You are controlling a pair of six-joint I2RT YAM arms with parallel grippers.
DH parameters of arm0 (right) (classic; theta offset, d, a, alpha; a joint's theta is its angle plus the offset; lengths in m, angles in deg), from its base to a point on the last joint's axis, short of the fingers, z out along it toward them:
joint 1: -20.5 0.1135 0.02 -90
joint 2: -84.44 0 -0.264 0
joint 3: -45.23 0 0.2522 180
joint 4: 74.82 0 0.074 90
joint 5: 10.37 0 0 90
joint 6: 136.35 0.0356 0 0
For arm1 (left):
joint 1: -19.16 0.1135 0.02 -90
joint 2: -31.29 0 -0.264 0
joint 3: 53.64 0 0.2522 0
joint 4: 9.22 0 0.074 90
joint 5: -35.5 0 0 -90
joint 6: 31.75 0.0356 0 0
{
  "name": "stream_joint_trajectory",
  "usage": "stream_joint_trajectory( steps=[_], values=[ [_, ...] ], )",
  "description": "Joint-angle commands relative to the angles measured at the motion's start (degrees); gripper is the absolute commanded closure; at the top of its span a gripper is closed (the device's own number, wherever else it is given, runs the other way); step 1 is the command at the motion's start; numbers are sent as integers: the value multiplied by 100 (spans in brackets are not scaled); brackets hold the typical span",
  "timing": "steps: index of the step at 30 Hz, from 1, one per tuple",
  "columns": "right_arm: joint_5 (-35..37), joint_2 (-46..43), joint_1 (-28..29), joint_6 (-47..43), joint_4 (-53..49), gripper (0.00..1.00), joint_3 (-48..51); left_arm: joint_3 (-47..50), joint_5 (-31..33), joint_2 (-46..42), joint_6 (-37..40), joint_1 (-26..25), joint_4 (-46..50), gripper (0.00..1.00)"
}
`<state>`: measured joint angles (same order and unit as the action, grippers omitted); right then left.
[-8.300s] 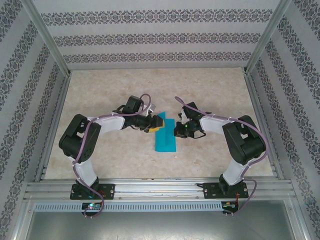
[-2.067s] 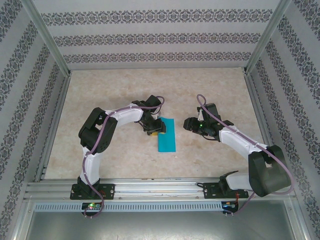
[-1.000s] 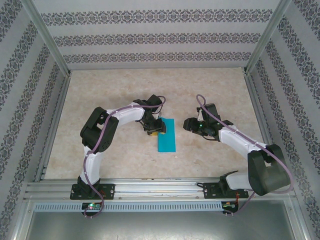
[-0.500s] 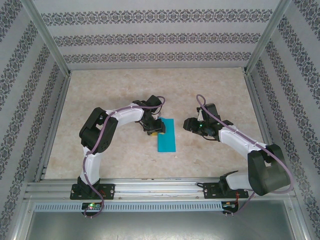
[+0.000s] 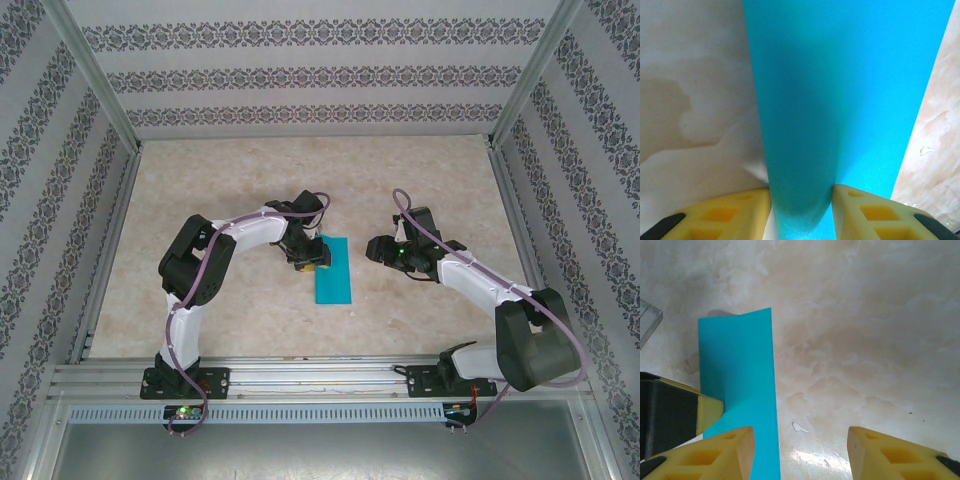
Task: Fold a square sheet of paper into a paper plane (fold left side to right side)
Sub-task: Hold the square sheet of paper at the center of the table.
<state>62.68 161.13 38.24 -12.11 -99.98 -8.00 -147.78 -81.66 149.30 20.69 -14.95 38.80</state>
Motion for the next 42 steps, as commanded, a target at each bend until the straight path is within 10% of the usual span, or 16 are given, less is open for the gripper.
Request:
stream_joint_trajectory(
  steps=[1, 28, 42],
  values=[
    [-53, 58, -33, -84, -47, 48, 35, 321, 125, 688, -6, -140, -262, 60],
    [-461, 207, -25, -111, 77, 49, -25, 207, 45, 846, -51, -140, -264, 59],
    [-1601, 1610, 670, 329, 955, 88, -565, 155, 65, 866, -6, -145, -192, 59]
  ],
)
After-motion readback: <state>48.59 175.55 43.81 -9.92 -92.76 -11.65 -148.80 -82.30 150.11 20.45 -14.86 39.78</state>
